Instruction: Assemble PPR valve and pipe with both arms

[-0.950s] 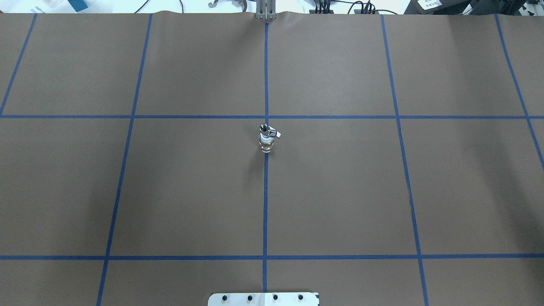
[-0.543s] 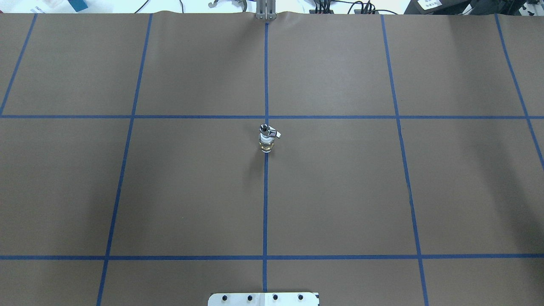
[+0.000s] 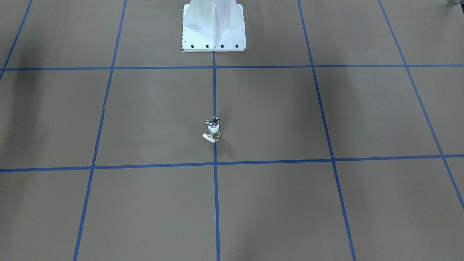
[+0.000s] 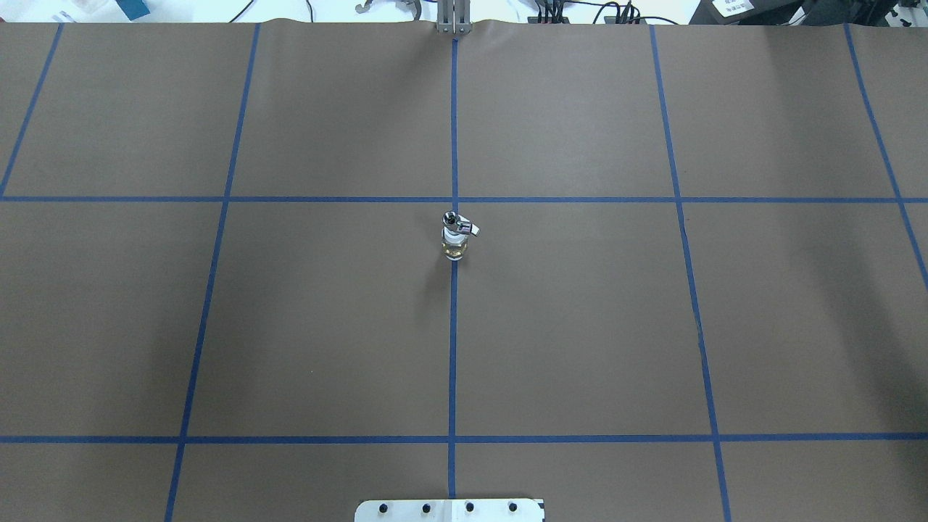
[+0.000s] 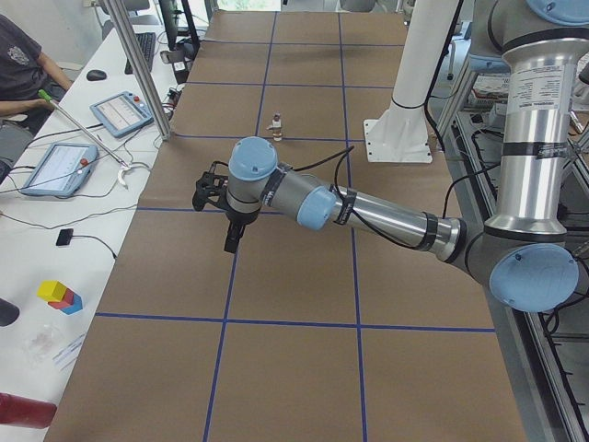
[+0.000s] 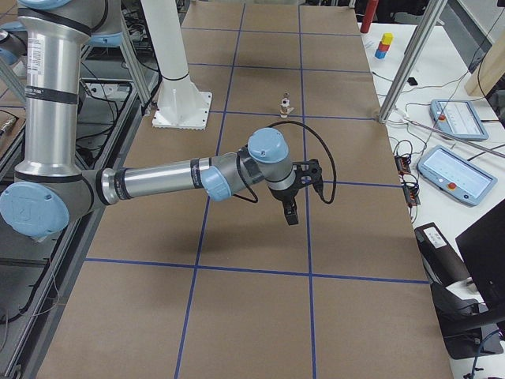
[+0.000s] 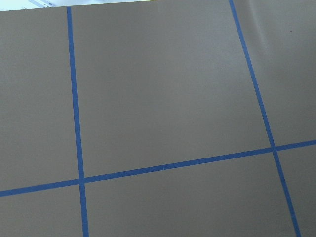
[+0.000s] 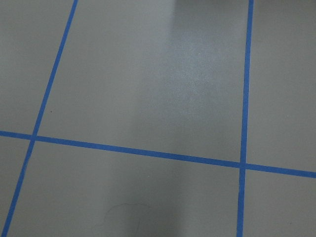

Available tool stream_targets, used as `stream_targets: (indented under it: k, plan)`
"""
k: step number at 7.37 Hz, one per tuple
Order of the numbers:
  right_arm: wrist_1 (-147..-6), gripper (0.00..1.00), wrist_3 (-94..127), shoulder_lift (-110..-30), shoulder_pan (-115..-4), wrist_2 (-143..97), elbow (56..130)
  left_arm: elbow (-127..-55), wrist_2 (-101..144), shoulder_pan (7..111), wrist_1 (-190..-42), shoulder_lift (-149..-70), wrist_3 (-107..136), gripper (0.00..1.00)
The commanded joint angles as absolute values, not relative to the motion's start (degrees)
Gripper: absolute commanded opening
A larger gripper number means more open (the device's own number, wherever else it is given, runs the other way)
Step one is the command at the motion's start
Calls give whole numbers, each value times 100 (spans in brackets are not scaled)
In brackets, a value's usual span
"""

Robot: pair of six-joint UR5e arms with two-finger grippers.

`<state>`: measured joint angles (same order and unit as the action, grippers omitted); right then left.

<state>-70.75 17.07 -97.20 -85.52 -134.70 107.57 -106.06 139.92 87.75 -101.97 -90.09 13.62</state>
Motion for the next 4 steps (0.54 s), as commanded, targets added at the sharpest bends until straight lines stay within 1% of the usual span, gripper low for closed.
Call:
stream_targets:
  k: [1, 4]
  plan:
    - [-7075, 100, 1705, -9729, -8552, -13447, 10749, -10608, 13992, 8771, -10204, -9009, 1354, 100]
    - [-7075, 100, 1705, -9730, -8561, -13351, 10749, -10643, 13992, 8771, -10204, -9000, 1354, 100]
